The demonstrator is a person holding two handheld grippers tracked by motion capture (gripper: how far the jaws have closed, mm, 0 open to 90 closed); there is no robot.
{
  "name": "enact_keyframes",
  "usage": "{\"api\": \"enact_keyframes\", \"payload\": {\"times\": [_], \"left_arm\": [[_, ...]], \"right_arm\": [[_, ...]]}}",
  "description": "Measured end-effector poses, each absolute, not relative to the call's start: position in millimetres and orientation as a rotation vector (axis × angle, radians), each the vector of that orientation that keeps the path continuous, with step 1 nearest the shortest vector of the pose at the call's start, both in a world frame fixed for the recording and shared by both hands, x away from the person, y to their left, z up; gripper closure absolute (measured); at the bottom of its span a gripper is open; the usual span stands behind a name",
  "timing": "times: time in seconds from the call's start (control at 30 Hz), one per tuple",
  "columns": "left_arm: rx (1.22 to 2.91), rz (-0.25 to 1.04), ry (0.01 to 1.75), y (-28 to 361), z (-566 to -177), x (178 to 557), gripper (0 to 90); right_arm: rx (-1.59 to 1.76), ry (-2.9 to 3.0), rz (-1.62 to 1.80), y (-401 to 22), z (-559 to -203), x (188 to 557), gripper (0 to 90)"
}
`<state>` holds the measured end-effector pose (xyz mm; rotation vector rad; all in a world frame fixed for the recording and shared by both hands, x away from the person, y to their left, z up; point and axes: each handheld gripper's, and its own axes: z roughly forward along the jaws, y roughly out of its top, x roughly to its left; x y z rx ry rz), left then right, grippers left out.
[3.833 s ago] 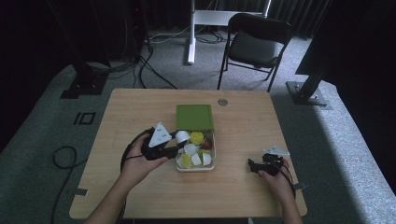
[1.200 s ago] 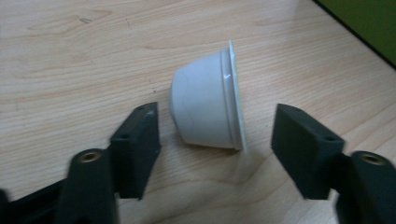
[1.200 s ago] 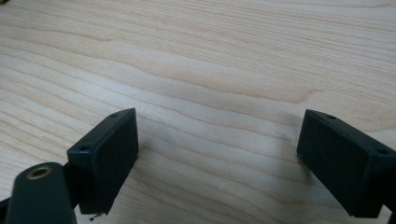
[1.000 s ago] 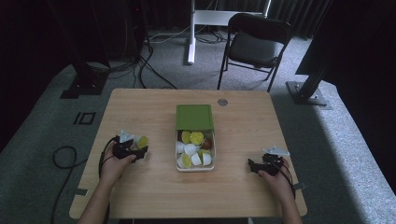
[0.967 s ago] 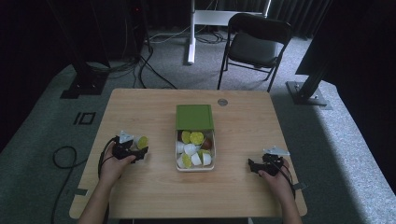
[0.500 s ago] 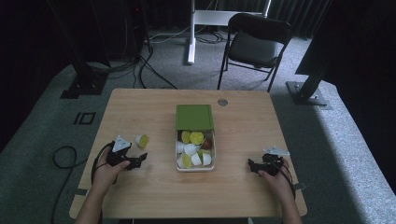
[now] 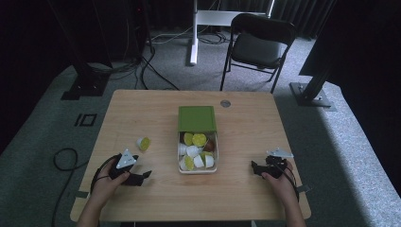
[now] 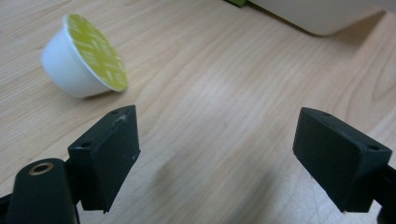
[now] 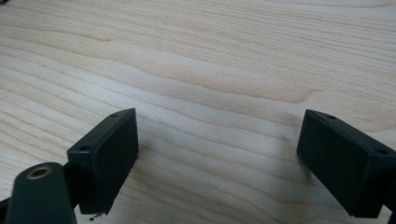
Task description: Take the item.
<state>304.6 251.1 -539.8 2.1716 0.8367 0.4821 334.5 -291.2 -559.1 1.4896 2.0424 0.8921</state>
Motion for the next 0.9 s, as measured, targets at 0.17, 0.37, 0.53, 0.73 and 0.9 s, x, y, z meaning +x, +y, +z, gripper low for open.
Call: {"api": "enact_keyframes", "payload": {"times": [0.17, 0.37, 0.53, 0.73, 0.9], "left_arm": [[2.206, 0.461, 0.743, 247, -542, 300, 15.0], [2.301, 0.39, 0.55, 239, -545, 294, 14.9], [2.312, 0.359, 0.52, 236, -550, 290, 14.9], [2.323, 0.345, 0.489, 240, -551, 286, 14.9], [2.32, 0.317, 0.454, 241, -552, 282, 14.9]], "right_arm": [[1.489, 2.042, 0.892, -291, -559, 335, 12.4], [1.49, 2.042, 0.892, -291, -559, 335, 12.4], [1.489, 2.042, 0.892, -291, -559, 335, 12.4], [1.49, 2.042, 0.892, -291, -559, 335, 12.4], [1.489, 2.042, 0.892, -291, -559, 335, 12.4]]}}
